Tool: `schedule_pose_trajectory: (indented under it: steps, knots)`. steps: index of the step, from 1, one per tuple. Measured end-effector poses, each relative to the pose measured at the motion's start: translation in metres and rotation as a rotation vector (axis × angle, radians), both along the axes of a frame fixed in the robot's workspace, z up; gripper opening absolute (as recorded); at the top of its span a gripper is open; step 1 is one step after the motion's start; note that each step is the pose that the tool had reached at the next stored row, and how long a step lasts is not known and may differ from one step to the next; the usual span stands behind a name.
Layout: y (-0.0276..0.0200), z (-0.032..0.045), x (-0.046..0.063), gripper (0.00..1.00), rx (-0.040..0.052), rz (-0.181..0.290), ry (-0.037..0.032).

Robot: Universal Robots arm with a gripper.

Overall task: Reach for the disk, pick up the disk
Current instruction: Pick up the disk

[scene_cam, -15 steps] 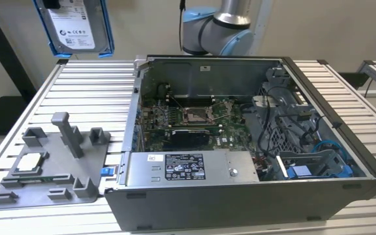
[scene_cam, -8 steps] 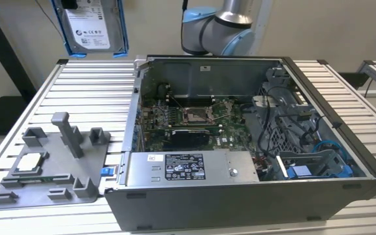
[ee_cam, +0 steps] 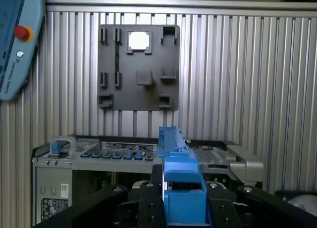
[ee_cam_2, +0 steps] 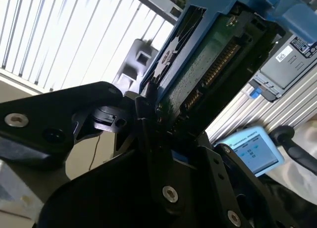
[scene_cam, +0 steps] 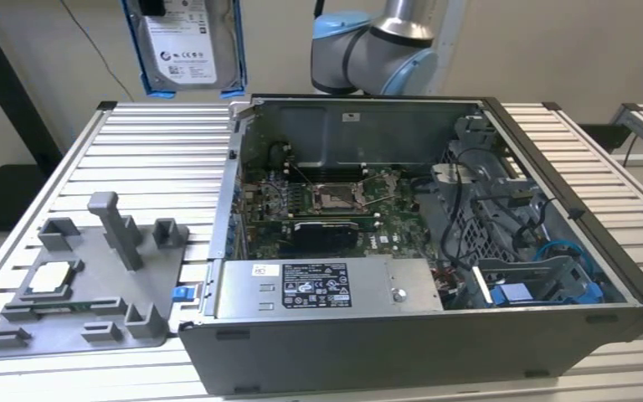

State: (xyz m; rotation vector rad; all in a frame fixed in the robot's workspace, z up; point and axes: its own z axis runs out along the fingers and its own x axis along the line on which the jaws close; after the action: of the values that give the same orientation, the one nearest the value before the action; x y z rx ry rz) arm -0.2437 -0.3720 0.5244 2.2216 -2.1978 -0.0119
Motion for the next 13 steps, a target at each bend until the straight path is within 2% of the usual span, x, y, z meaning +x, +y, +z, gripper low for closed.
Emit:
schedule_pose_trajectory:
  steps: [13]
  knots:
    - [0.0000, 0.0000, 0.050, 0.00, 0.0000, 0.000, 0.0000]
